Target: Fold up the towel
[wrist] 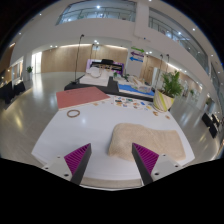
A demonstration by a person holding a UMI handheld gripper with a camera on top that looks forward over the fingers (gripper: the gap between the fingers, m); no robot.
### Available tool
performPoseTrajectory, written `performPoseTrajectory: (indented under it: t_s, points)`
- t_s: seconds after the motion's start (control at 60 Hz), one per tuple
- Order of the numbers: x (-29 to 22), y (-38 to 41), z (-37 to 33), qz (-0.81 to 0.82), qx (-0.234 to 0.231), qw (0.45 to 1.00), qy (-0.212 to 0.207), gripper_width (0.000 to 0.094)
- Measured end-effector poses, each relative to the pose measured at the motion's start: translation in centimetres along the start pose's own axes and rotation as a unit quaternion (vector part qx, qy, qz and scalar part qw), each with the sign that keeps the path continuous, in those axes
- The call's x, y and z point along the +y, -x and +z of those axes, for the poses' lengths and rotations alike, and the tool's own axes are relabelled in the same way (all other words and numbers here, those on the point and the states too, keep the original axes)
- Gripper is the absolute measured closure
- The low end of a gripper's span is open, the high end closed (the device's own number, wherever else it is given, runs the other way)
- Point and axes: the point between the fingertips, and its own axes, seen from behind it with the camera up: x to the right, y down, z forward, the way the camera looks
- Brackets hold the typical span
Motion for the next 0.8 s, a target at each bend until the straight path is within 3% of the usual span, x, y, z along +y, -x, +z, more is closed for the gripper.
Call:
performPoseTrajectory:
  t_s: [0.3, 0.367, 0.433, 0.5, 0.567, 0.6, 0.8]
  points:
    - [1.1, -1.8, 13.1, 0.006, 0.011, 0.999, 0.034, 0.0089]
    - [1.6, -2.1, 14.1, 0.015, 0.006, 0.999, 0.048, 0.0127]
    - [2.5, -2.1, 14.7, 0.021, -0.002, 0.998, 0.065, 0.029]
    - [2.9, -2.2, 15.0, 0.011, -0.001, 0.998, 0.069, 0.0564]
    - [3.4, -4.3, 15.1, -0.019, 0.037, 0.996, 0.076, 0.0839]
    - [3.1, -4.3, 15.4, -0.026, 0.034, 0.996, 0.074, 0.09]
    - [0.2, -5.3, 13.4, 0.008, -0.022, 0.997, 0.069, 0.0925]
